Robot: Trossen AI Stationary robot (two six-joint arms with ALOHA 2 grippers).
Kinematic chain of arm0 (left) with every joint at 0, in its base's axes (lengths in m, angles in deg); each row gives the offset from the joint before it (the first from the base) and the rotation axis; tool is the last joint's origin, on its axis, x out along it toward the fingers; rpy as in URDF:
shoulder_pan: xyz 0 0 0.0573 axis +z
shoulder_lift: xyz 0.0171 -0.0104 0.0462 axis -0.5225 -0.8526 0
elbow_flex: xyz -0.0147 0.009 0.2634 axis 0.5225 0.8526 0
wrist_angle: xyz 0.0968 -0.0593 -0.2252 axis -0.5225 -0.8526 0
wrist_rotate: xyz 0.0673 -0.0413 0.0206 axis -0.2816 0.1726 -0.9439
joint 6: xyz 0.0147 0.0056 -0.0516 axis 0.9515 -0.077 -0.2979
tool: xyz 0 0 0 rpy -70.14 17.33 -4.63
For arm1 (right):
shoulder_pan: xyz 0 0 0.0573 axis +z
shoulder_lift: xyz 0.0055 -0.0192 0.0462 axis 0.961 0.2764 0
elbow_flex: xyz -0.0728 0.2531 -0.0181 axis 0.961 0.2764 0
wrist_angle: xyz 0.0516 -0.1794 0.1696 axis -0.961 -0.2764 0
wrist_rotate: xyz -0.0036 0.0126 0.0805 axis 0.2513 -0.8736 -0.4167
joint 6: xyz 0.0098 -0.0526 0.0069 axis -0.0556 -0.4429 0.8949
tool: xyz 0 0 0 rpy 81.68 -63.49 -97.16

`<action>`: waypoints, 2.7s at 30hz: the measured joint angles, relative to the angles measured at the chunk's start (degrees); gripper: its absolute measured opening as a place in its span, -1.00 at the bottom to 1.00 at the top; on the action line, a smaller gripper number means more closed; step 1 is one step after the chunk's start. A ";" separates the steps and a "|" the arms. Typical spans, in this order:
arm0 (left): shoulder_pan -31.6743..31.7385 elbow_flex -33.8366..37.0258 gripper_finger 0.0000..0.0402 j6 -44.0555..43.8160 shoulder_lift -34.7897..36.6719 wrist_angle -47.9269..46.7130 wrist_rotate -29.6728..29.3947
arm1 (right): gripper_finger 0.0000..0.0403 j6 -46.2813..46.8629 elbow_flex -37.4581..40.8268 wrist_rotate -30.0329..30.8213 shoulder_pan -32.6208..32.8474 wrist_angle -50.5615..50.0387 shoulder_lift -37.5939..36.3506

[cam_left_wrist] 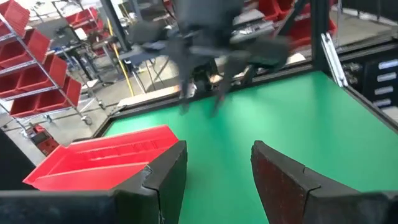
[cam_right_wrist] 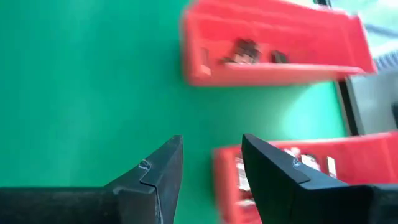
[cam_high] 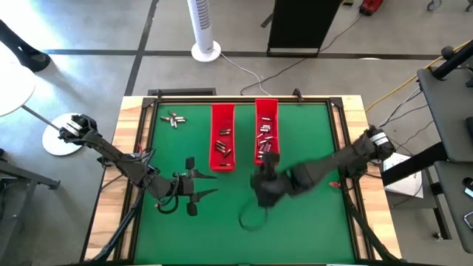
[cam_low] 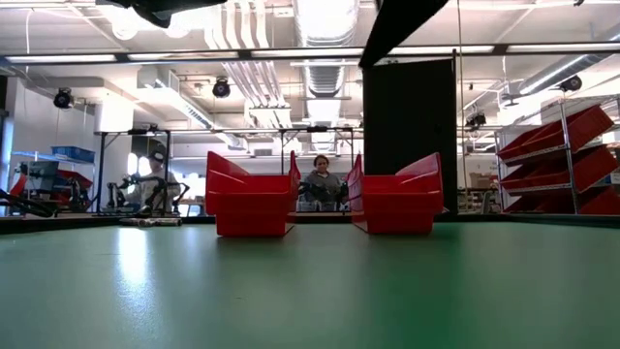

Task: Sort batteries
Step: Put the black battery into the left red bin

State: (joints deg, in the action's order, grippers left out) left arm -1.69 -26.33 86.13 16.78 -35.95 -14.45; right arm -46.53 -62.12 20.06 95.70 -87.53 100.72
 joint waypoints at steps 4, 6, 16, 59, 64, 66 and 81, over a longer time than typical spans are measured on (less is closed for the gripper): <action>-1.90 -3.27 -0.20 -2.96 0.70 -7.95 -0.02 | -0.26 3.95 1.39 2.52 7.62 3.64 1.96; -2.73 -6.81 -0.20 -8.33 1.00 -16.79 0.01 | -0.27 5.80 2.33 2.85 10.56 5.59 2.79; -8.00 -12.29 -0.20 -49.55 -2.47 -49.85 0.41 | -0.24 11.83 6.30 12.32 15.92 8.27 5.85; -28.10 -0.39 -0.20 -107.80 -4.24 -72.89 24.00 | -0.18 18.87 11.86 13.45 15.62 11.75 6.42; -28.37 0.10 -0.20 -106.52 -7.35 -72.50 24.02 | -0.22 18.87 11.86 13.45 15.62 12.43 6.43; -28.59 0.07 -0.21 -104.53 -8.76 -71.22 24.04 | -0.23 18.87 11.86 13.45 15.62 12.45 6.43; -29.01 0.05 -0.52 -105.28 -14.27 -67.16 24.82 | -0.19 18.87 11.86 13.43 15.33 13.33 6.43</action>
State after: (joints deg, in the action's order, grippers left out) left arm -30.69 -26.28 -19.15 2.51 -103.10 10.37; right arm -27.66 -50.26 33.49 111.03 -74.20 107.14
